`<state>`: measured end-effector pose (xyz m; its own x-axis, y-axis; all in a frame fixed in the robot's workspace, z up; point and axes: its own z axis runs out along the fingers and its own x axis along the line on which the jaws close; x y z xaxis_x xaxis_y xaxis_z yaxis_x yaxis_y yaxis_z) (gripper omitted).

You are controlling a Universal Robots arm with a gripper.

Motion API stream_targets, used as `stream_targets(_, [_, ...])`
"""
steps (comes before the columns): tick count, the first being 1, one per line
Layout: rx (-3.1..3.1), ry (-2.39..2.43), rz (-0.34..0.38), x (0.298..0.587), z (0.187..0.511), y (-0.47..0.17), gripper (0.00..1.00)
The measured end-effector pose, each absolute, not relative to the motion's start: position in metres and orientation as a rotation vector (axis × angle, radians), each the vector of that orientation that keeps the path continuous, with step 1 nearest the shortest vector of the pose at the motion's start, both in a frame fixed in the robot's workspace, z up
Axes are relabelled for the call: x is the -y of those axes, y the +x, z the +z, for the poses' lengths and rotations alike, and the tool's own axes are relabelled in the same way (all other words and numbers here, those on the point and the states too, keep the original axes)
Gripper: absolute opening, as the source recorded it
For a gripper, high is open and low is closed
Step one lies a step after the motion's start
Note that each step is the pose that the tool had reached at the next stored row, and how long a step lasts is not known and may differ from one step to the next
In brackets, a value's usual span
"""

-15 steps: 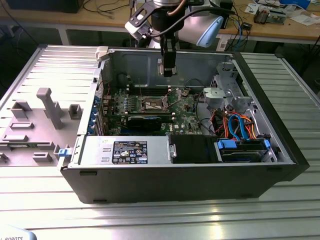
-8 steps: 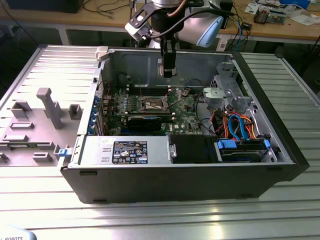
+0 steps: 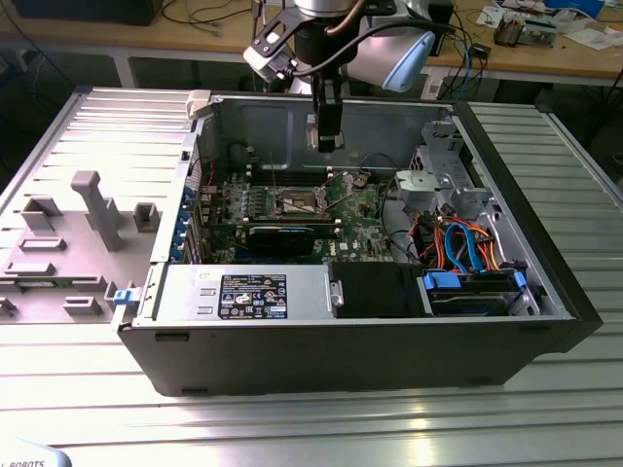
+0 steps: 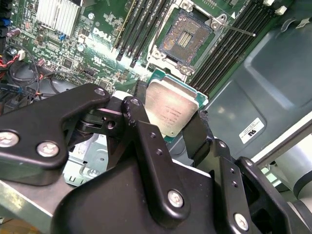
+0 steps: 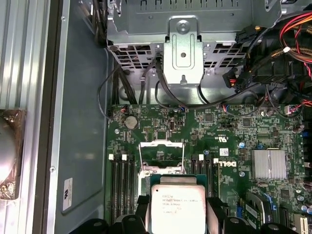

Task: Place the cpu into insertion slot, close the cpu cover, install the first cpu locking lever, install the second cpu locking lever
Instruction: 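Place the cpu into insertion slot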

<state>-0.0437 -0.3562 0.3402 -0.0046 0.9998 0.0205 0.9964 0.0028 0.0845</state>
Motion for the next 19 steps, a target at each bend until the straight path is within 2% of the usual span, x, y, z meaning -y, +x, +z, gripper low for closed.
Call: stream_targets(19, [-2.193,2.185,0.113,0.356,0.328,-0.046,0.54])
